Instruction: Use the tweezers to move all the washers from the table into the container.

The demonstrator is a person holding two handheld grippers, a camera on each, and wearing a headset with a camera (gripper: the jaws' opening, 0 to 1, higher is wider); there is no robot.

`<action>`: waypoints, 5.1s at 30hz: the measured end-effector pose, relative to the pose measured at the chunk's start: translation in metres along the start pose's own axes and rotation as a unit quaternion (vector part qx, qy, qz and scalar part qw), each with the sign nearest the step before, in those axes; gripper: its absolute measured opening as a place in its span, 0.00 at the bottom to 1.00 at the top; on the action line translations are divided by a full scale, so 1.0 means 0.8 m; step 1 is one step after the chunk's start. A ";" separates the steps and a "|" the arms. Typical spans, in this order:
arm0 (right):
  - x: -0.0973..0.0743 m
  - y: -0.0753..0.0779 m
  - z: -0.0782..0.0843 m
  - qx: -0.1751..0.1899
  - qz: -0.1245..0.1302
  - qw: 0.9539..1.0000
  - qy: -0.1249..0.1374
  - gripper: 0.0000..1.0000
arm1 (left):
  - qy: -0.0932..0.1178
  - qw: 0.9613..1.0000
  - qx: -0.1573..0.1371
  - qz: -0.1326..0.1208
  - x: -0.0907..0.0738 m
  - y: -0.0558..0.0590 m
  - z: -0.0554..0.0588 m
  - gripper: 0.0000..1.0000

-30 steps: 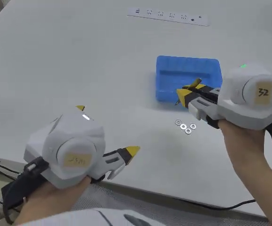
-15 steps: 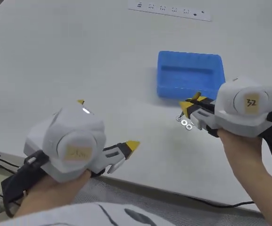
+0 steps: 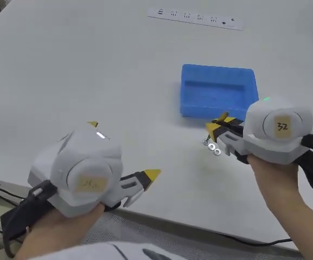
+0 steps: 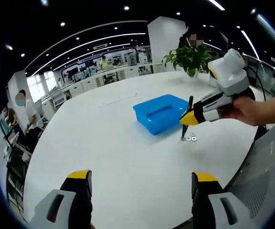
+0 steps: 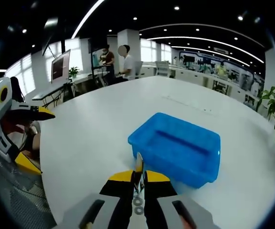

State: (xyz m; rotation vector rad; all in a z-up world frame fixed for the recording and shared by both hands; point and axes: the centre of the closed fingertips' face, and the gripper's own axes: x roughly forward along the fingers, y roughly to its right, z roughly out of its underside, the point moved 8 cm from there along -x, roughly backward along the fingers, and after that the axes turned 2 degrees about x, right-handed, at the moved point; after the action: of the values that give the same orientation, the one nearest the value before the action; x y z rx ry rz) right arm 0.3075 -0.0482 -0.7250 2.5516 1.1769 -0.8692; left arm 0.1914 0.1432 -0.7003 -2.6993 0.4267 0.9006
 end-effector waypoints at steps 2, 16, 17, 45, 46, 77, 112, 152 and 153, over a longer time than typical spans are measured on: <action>0.000 0.001 0.001 0.002 -0.001 1.000 0.001 0.03 | -0.001 1.000 0.001 0.001 0.000 0.001 0.000 0.88; -0.001 0.003 -0.001 0.014 0.002 1.000 -0.010 0.03 | -0.004 1.000 0.003 -0.005 0.001 -0.001 0.002 0.88; -0.002 0.003 -0.002 0.015 0.002 1.000 -0.010 0.03 | -0.004 1.000 0.002 -0.006 0.001 -0.001 0.002 0.88; -0.001 0.032 -0.101 -0.022 0.022 0.997 0.073 0.03 | -0.003 1.000 -0.001 -0.006 0.000 -0.001 0.002 0.88; 0.002 0.034 -0.102 -0.023 0.023 0.997 0.072 0.03 | -0.002 1.000 -0.001 -0.005 0.000 -0.001 0.002 0.88; 0.051 0.046 -0.048 -0.006 0.026 1.000 -0.001 0.03 | -0.011 1.000 0.000 -0.003 -0.001 -0.001 0.002 0.87; -0.026 0.031 -0.088 -0.002 0.031 0.996 0.086 0.03 | -0.006 1.000 0.008 -0.006 0.000 0.000 0.002 0.87; -0.021 0.004 0.013 0.026 0.011 1.000 -0.003 0.04 | -0.010 1.000 0.013 -0.008 0.003 -0.001 0.004 0.87; -0.020 0.004 0.013 0.029 0.010 1.000 -0.005 0.04 | -0.011 1.000 0.013 -0.008 0.003 -0.001 0.004 0.87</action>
State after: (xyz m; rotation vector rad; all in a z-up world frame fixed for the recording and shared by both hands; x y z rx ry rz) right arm 0.2975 -0.0649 -0.7244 2.5963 1.1385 -0.9234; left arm 0.1921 0.1448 -0.7043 -2.6635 0.4100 0.9124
